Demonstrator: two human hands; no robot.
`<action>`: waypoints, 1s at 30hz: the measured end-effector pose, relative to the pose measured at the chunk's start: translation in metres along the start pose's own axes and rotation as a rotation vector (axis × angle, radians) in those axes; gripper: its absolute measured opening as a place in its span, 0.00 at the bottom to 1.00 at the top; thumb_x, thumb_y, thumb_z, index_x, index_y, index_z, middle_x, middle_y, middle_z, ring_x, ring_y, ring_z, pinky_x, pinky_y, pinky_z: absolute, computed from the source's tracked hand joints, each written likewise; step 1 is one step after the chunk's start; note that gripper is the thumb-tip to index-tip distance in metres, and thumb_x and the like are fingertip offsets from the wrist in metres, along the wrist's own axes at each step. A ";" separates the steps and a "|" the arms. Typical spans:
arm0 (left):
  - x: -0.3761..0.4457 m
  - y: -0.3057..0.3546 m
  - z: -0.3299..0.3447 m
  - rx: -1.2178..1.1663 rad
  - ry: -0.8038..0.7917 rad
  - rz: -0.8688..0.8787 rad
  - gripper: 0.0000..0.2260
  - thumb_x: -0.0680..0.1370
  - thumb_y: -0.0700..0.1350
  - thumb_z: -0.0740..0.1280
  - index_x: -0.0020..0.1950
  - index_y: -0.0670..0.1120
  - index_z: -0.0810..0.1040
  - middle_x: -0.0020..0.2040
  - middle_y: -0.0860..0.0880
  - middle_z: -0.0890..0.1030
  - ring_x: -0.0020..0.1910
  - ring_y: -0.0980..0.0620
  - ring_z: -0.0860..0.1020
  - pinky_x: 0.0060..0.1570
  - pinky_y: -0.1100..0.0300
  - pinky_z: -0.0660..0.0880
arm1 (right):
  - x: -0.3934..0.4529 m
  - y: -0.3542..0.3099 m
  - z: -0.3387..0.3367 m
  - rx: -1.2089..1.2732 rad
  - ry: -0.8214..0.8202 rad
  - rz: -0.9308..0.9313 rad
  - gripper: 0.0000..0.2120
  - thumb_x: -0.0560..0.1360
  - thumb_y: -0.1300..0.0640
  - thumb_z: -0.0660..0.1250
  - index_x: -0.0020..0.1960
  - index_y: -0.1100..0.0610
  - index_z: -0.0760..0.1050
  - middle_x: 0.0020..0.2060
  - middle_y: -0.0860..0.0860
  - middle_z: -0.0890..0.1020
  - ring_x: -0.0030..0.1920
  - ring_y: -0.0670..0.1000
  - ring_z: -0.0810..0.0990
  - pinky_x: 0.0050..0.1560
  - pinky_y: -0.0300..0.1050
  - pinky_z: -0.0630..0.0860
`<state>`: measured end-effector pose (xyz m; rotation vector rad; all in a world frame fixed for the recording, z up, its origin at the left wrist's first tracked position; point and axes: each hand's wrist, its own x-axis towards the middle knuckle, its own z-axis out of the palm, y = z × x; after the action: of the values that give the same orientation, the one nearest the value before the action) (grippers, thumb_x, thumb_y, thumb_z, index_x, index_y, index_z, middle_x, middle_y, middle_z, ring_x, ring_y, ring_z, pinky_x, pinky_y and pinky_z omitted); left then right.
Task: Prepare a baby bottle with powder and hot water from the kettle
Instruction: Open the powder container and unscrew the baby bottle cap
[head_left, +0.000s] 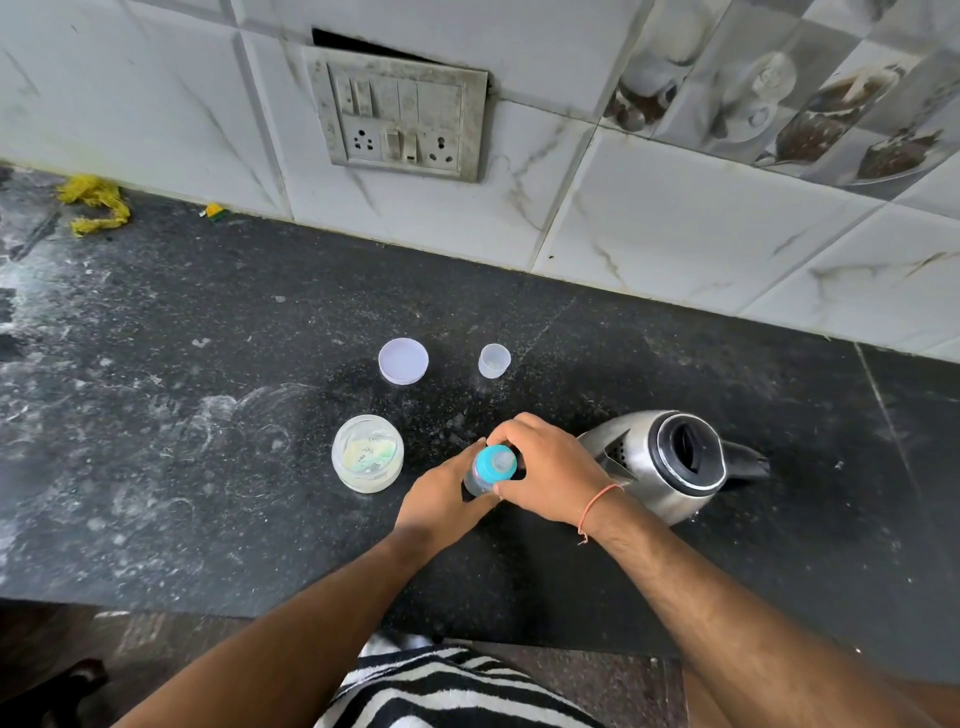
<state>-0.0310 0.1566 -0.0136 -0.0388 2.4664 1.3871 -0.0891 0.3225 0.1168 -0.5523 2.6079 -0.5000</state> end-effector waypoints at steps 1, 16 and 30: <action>0.000 0.000 0.000 -0.001 0.002 0.001 0.33 0.79 0.62 0.75 0.82 0.63 0.67 0.73 0.62 0.80 0.70 0.60 0.79 0.71 0.52 0.79 | 0.000 0.002 0.000 0.028 0.008 0.001 0.23 0.70 0.54 0.82 0.61 0.48 0.77 0.59 0.45 0.80 0.55 0.50 0.82 0.57 0.55 0.83; 0.002 -0.001 -0.001 0.027 0.032 -0.016 0.39 0.78 0.63 0.76 0.86 0.59 0.66 0.79 0.61 0.76 0.78 0.58 0.73 0.76 0.60 0.70 | 0.058 -0.008 -0.045 0.230 0.228 0.185 0.26 0.74 0.54 0.80 0.71 0.52 0.80 0.63 0.50 0.85 0.57 0.50 0.82 0.57 0.42 0.75; 0.001 -0.003 -0.004 -0.038 0.022 -0.025 0.37 0.77 0.64 0.77 0.83 0.63 0.68 0.79 0.68 0.73 0.68 0.60 0.80 0.56 0.52 0.86 | 0.145 0.015 -0.047 -0.127 0.137 0.277 0.21 0.77 0.48 0.78 0.66 0.53 0.77 0.61 0.54 0.82 0.58 0.56 0.82 0.58 0.51 0.79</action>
<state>-0.0322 0.1515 -0.0144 -0.0932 2.4487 1.4300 -0.2361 0.2816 0.1022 -0.1943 2.8017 -0.2929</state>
